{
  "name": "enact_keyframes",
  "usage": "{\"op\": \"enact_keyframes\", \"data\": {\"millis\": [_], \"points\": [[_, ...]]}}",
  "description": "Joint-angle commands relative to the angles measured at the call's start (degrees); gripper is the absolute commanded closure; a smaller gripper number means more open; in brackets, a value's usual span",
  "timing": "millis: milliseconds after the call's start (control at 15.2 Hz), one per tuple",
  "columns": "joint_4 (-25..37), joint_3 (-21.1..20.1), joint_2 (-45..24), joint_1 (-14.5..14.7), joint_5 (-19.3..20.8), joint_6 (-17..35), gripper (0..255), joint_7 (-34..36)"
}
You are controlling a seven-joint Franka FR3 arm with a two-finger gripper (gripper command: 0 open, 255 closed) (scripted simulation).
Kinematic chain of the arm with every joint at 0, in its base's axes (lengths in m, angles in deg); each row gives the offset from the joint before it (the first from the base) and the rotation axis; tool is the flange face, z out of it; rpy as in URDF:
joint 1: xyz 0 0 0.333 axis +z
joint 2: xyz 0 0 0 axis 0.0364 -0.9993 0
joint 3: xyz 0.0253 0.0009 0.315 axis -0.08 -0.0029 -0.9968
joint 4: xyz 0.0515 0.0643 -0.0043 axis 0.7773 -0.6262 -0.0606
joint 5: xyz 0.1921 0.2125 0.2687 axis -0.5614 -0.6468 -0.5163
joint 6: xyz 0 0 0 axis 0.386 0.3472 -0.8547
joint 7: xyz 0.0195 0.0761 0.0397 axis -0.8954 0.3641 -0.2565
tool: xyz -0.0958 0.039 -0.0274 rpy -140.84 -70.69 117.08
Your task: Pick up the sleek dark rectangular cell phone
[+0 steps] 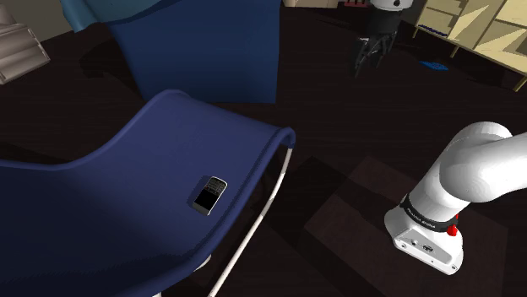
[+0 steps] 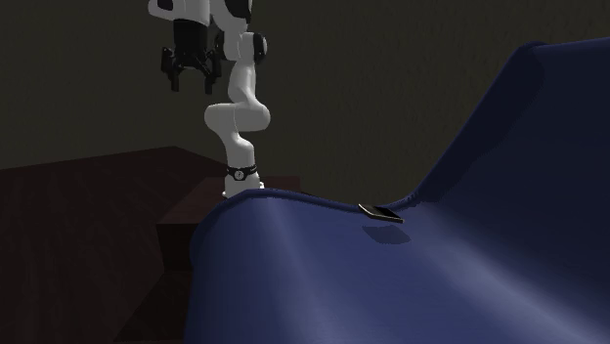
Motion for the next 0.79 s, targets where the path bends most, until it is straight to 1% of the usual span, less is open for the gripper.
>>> {"op": "enact_keyframes", "data": {"millis": [0,396,726], "points": [[0.0,0.0,0.0,0.0,0.0,0.0,0,0.0],[-6.4,-10.3,4.9,1.0,-4.5,2.8,0,14.6],[-8.7,-19.8,5.1,1.9,-8.7,5.6,0,27.2]]}}
